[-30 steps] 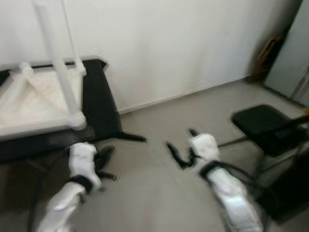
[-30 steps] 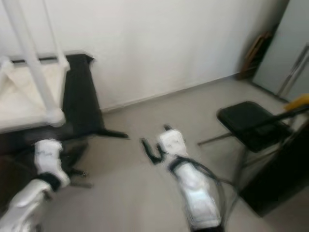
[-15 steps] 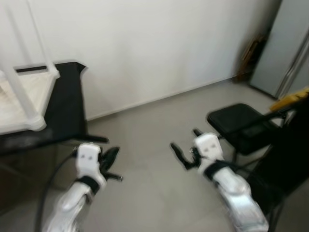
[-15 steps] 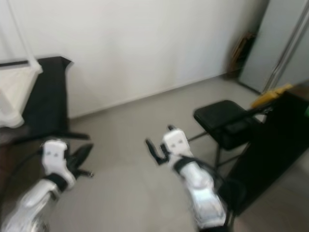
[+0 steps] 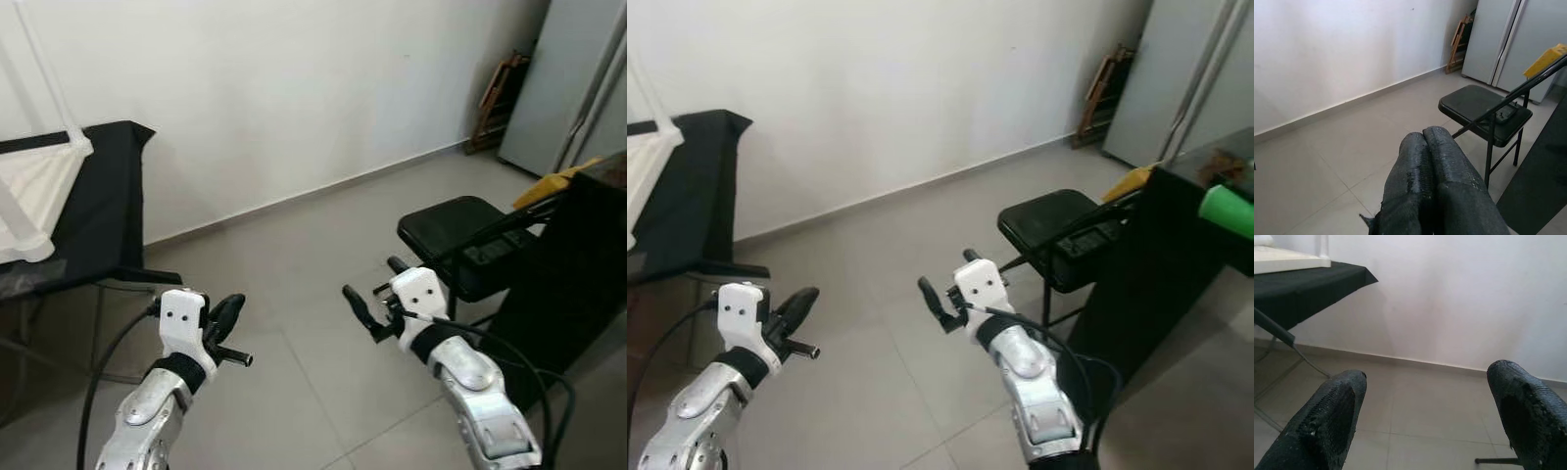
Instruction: Building children table
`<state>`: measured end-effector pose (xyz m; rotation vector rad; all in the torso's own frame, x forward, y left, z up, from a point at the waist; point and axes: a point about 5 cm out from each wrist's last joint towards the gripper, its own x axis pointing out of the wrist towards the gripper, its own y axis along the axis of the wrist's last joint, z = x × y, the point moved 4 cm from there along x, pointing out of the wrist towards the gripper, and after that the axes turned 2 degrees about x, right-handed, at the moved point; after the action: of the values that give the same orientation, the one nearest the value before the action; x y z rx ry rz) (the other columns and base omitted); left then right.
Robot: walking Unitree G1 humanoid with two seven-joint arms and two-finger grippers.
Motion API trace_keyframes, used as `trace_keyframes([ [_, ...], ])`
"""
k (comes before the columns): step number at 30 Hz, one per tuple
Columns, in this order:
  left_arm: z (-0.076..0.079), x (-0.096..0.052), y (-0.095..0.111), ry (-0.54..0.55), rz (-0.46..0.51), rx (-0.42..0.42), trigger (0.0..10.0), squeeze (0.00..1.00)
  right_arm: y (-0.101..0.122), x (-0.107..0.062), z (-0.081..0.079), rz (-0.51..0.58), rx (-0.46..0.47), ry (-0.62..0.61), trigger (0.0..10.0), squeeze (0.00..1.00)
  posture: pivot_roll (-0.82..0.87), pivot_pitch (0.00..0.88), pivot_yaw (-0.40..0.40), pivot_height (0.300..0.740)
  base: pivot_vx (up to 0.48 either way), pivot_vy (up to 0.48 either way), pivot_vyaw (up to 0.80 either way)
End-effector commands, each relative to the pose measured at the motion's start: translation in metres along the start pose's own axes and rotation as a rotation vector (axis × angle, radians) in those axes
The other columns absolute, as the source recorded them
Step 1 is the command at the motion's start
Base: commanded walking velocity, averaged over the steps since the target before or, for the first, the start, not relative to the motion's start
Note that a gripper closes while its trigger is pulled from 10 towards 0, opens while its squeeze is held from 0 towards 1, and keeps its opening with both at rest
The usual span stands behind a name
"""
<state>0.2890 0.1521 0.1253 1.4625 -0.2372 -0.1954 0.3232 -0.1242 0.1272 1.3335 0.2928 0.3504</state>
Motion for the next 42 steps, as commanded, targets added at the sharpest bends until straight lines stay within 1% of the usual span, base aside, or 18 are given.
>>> trace_keyframes([
  [1, -0.0063, -0.0026, 0.0018, 0.019, 0.019, -0.013, 10.0, 0.00, 0.0002, 0.0029, -0.0037, -0.001, -0.001, 0.009, 10.0, 0.00, -0.09, 0.000, 0.008, 0.740, 0.292, 0.000, 0.00],
  [21, -0.0079, -0.0033, 0.0018, 0.014, 0.028, -0.040, 10.0, 0.00, -0.0014, 0.0041, -0.0025, -0.009, -0.001, -0.001, 10.0, 0.00, -0.09, 0.000, 0.010, 0.740, 0.379, 0.000, 0.00],
  [26, -0.0075, -0.0037, 0.0013, 0.009, 0.028, -0.042, 10.0, 0.00, -0.0029, 0.0035, -0.0037, -0.013, 0.005, 0.008, 10.0, 0.00, -0.09, 0.000, 0.009, 0.740, 0.386, 0.000, 0.80],
  [27, -0.0074, -0.0038, 0.0011, 0.008, 0.028, -0.042, 10.0, 0.00, -0.0023, 0.0031, -0.0033, -0.004, 0.024, 0.005, 10.0, 0.00, -0.09, 0.000, 0.008, 0.740, 0.386, 0.000, 0.00],
  [29, -0.0073, -0.0039, 0.0008, 0.007, 0.027, -0.042, 10.0, 0.00, -0.0027, 0.0029, -0.0033, -0.005, 0.027, 0.005, 10.0, 0.00, -0.09, 0.000, 0.009, 0.740, 0.386, 0.000, 0.00],
  [42, -0.0075, -0.0037, -0.0006, 0.010, 0.023, -0.038, 10.0, 0.00, -0.0046, 0.0031, -0.0043, -0.016, 0.021, 0.016, 10.0, 0.00, -0.09, 0.000, 0.008, 0.740, 0.382, 0.000, 0.00],
])
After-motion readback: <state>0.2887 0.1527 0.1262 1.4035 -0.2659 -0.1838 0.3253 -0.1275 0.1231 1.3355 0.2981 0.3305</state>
